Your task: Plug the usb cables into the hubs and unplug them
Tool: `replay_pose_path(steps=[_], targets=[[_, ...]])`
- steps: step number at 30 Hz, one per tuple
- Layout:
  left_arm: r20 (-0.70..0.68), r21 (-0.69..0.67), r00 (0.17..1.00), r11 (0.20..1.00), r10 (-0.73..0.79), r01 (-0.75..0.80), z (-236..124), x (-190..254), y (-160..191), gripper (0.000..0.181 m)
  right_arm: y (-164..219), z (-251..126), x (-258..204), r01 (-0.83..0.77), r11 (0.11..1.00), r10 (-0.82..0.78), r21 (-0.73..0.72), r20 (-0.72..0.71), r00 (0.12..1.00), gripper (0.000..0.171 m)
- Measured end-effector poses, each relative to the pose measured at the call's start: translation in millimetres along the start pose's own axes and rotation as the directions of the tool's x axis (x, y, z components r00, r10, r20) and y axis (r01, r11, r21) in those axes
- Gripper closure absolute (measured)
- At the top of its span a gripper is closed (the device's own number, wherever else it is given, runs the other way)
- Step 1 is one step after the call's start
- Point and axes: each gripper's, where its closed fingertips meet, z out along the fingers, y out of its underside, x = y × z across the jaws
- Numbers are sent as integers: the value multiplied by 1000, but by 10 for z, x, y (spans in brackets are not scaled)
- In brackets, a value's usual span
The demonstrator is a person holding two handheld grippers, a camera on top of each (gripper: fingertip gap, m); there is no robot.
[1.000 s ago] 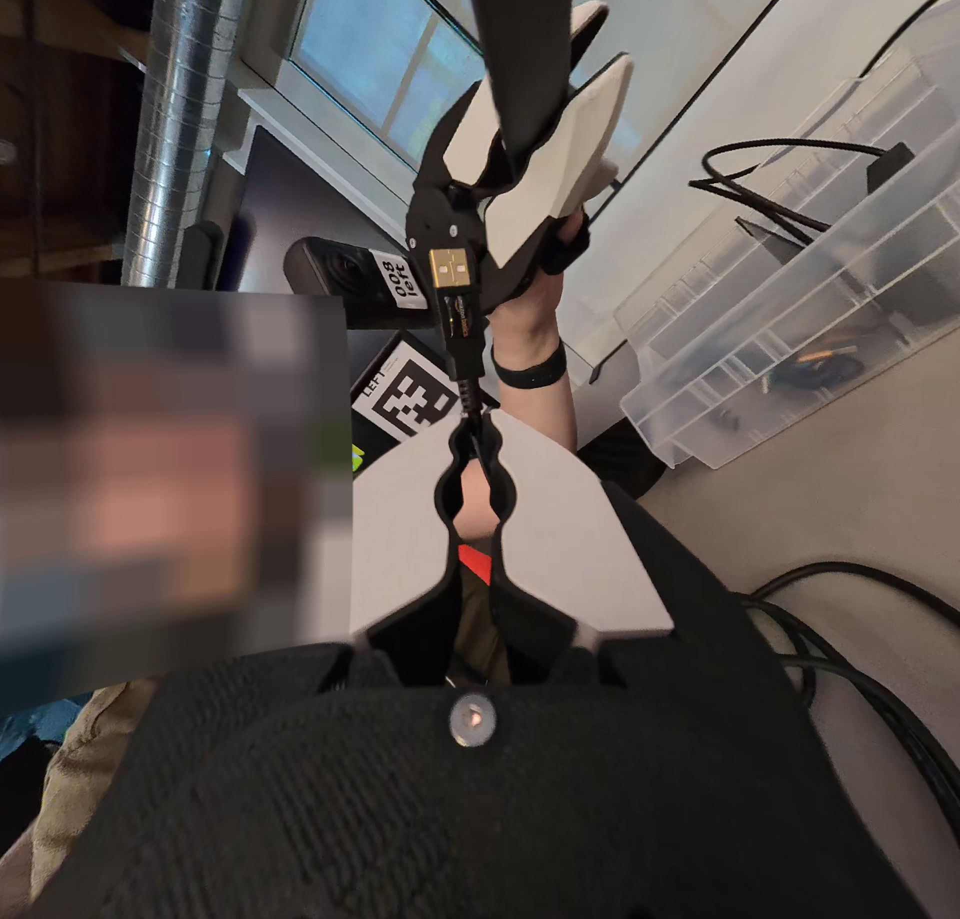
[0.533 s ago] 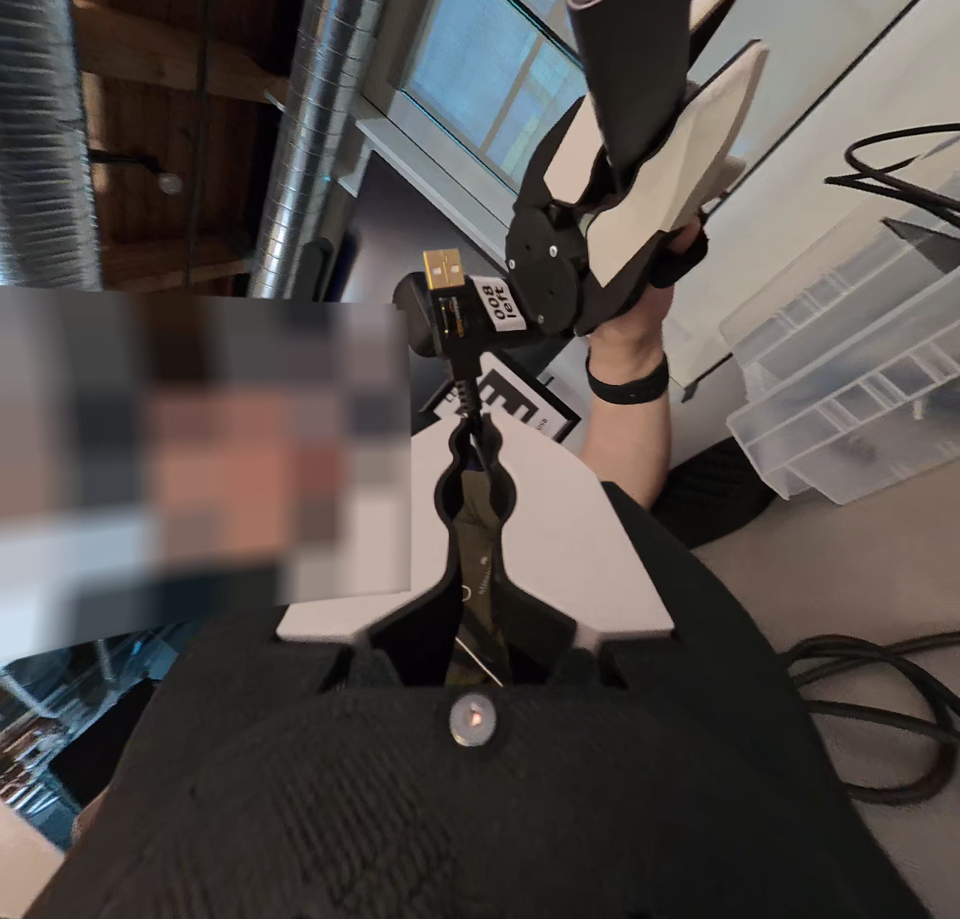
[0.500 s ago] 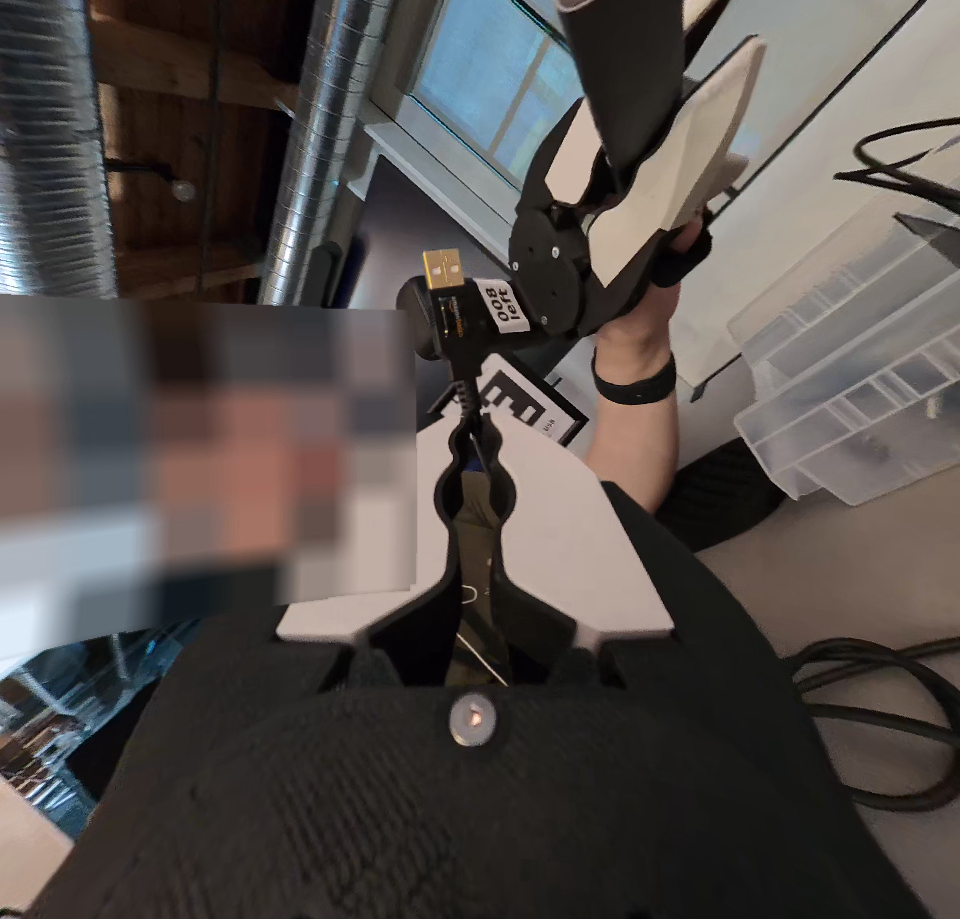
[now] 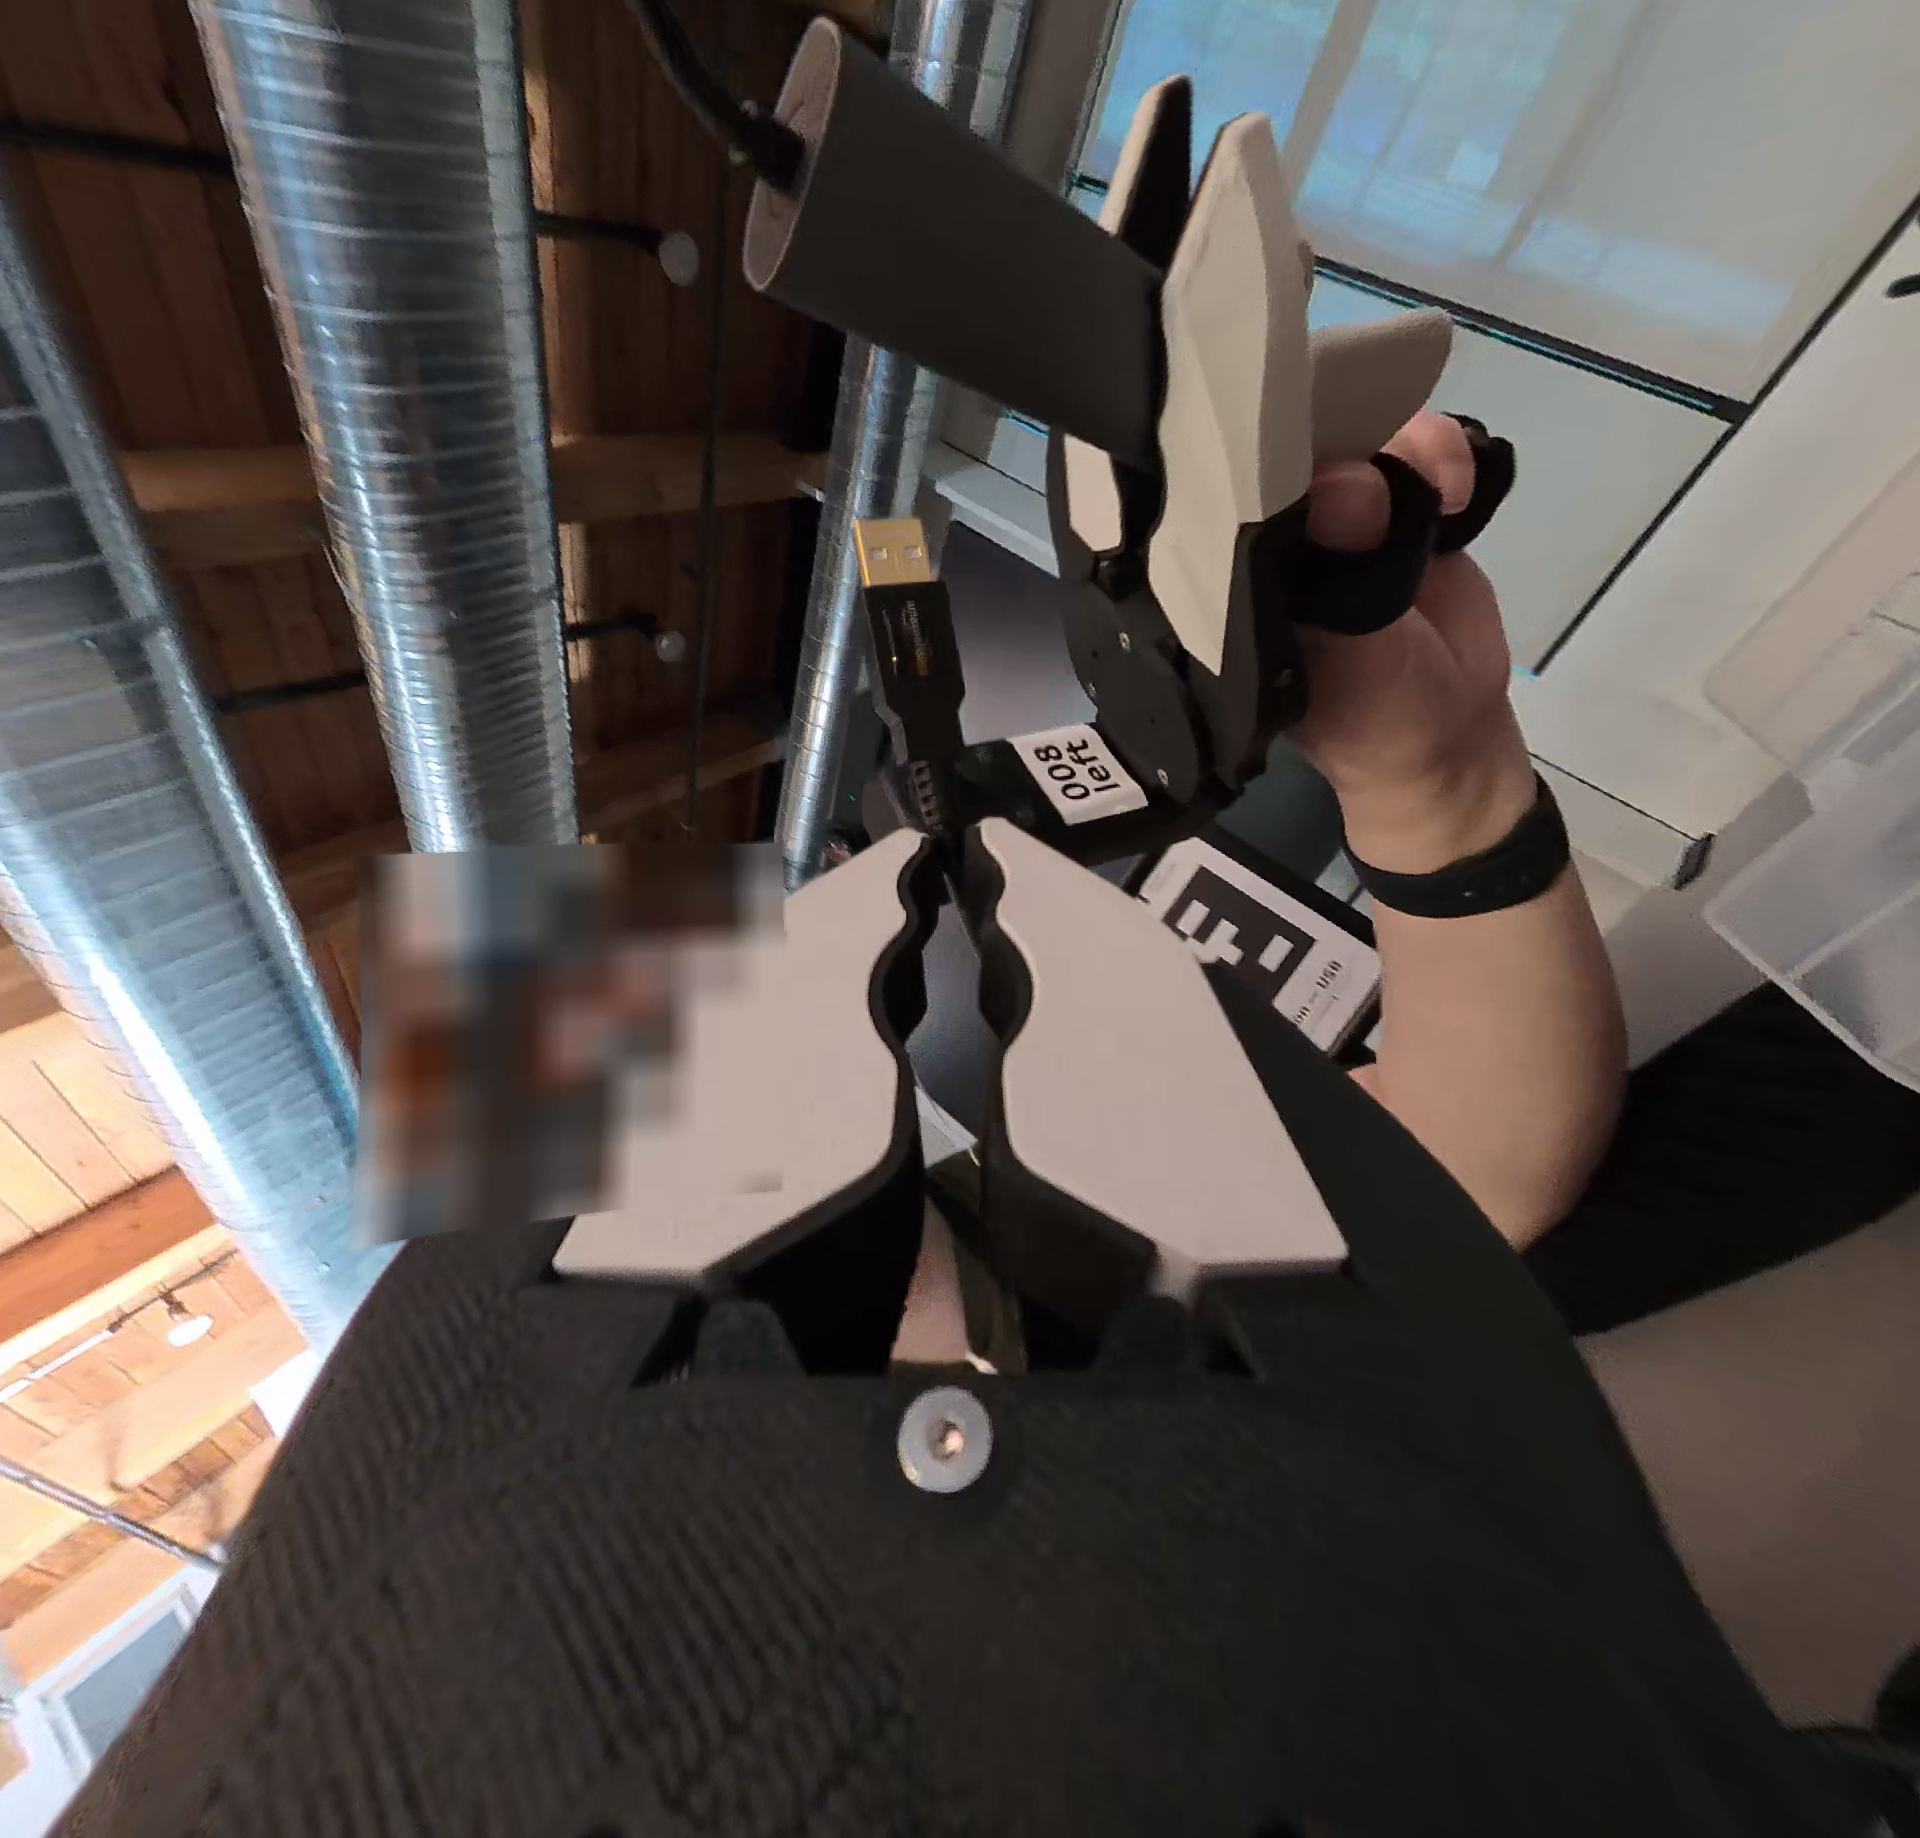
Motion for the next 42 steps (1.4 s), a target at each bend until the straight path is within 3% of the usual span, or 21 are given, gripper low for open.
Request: replay_pose_path(steps=[5,42], targets=[[36,-6,999,1000,20,-19,1,-19,-19,165,-51,40,29,-83,993,77,88,70,995,166],[145,13,970,980,196,-200,-4,-7,-94,165,-35,231,184,-253,956,212,148,247,945,166]])
